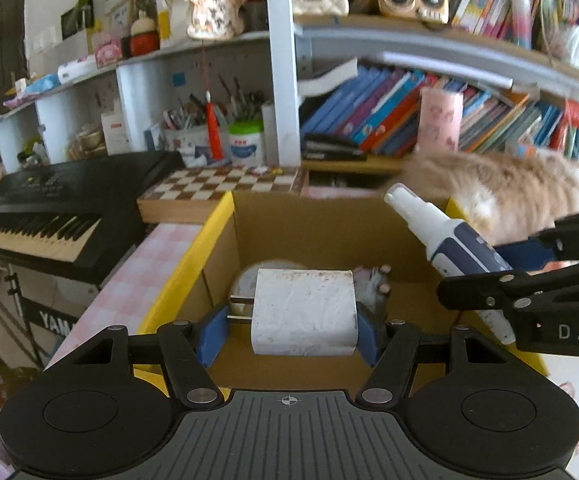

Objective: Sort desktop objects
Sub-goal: 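Release the spray bottle with the right tool while the left tool drops the plug into the box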

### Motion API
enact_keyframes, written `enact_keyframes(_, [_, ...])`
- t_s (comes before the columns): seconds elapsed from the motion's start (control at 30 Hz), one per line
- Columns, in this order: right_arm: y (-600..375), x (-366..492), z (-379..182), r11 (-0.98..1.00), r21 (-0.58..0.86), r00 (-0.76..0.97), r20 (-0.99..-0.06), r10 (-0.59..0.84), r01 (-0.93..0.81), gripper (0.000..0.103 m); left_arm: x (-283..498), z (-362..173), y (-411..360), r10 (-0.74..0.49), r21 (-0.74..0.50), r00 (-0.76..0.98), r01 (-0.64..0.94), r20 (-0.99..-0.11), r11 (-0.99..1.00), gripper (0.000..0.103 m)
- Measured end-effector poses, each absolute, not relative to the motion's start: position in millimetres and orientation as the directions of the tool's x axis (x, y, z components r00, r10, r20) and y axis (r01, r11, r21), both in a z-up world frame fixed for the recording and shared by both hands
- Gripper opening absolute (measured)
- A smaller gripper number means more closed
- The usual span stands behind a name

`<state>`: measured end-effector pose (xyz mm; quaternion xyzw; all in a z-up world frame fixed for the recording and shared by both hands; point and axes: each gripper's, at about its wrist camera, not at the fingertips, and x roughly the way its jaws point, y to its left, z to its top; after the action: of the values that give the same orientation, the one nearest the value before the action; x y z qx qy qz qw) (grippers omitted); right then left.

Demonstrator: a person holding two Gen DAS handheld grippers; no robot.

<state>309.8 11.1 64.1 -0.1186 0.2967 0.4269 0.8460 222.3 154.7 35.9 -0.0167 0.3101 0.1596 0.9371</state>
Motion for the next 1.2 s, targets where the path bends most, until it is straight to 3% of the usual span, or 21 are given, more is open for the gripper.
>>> enact_keyframes(0.43, [35,319,33,0.512,0.003,0.366,-0.697,0.617,-0.859,0.030,232,19,157,0.282,0.102,0.720,-0.283,-0.634,0.954,0.065])
enact_keyframes(0.8, [38,321,30,0.484,0.008,0.335,-0.712,0.617,-0.875,0.030,236,14,159,0.273,0.091,0.725,-0.281,-0.632,0.955,0.066])
enact_keyframes(0.9, [39,322,30,0.485,0.010,0.333,-0.714,0.616,-0.875,0.030,229,19,160,0.279,0.067,0.758,-0.299,-0.589,0.952,0.068])
enact_keyframes(1.0, [38,322,30,0.489,0.013,0.333,-0.716,0.614,-0.872,0.030,218,28,163,0.295,0.025,0.800,-0.332,-0.523,0.943,0.080])
enact_keyframes(1.2, [43,324,29,0.489,0.023,0.320,-0.729,0.605,-0.872,0.030,189,53,161,0.298,-0.066,0.853,-0.359,-0.427,0.931,0.082])
